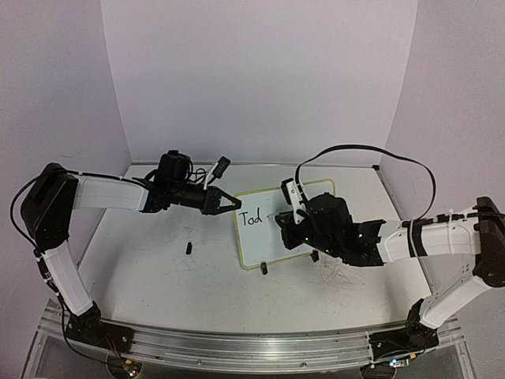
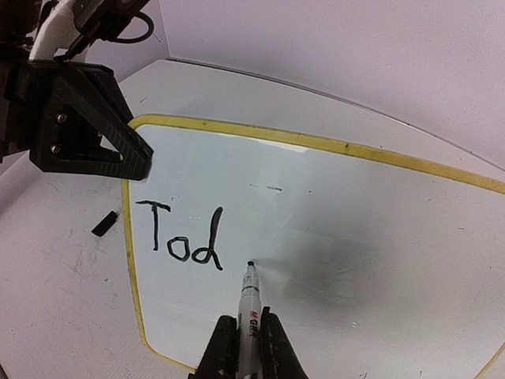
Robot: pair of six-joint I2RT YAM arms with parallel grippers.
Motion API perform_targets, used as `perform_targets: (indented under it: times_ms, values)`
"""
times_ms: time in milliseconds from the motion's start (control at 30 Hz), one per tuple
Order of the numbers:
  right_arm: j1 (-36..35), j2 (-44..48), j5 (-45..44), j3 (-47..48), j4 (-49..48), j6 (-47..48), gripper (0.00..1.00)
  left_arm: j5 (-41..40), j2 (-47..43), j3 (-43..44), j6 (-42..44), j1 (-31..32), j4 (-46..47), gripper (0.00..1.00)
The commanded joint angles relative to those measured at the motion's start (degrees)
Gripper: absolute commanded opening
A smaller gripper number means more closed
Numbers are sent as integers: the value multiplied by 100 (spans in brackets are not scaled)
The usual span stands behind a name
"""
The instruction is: Write a sentence on the whiteboard
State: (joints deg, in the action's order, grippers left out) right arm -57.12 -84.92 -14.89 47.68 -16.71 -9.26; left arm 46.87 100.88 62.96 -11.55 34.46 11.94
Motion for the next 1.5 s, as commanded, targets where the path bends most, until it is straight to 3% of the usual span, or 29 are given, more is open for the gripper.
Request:
perform_targets:
  times_ms: [0,1467]
  values:
    - [26,-95,-149,239,-175,-6,0,43,-271,11,136,16,19,0]
    - [29,-202,141,173,113,-32,0,73,-247,16,127,18,10,0]
